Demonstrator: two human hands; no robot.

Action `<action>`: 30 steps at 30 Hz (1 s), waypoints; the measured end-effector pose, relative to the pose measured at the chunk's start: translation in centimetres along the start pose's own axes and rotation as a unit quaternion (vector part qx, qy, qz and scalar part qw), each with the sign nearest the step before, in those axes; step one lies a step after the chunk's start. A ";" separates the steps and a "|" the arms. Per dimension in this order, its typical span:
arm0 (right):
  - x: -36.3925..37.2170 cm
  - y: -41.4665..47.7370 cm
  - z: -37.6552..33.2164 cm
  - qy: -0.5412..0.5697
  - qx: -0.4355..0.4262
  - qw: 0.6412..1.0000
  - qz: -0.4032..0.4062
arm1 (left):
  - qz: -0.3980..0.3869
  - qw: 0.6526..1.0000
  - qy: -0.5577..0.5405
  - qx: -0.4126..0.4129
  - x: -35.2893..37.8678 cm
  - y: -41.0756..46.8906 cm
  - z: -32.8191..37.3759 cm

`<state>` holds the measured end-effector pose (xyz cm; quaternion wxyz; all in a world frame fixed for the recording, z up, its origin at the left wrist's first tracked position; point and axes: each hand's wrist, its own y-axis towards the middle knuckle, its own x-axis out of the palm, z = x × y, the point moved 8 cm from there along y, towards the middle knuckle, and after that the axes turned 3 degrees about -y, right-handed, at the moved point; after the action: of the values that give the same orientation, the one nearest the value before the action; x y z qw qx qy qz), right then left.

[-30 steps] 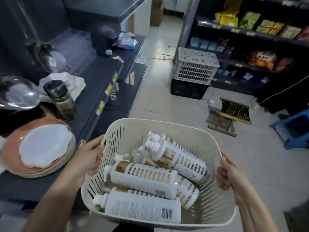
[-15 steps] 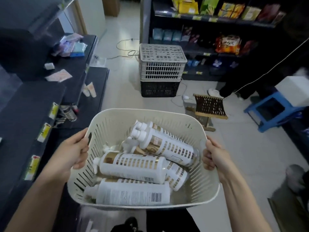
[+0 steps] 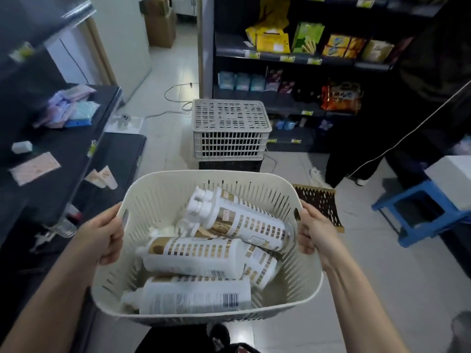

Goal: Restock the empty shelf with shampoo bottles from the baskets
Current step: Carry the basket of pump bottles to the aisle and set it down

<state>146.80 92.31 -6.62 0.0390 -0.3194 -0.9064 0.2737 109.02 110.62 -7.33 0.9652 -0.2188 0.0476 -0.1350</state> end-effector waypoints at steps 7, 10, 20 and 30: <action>-0.8 12.1 -6.0 0.014 0.006 1.000 0.001 | 0.022 0.999 -0.020 -0.012 5.2 12.3 4.8; -0.4 18.0 -8.3 0.008 0.004 1.000 0.001 | 0.020 0.999 -0.021 -0.017 7.4 18.1 6.5; -0.8 33.8 -18.3 0.011 0.019 1.000 0.011 | 0.020 1.000 -0.006 -0.021 15.0 33.3 15.4; -2.4 50.2 -27.3 -0.019 0.006 1.000 0.018 | 0.040 0.999 -0.011 -0.031 22.9 49.9 20.5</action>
<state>183.38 136.15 -9.36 0.0186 -0.3302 -0.8994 0.2859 146.00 155.85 -11.37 0.9631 -0.2479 0.0503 -0.0920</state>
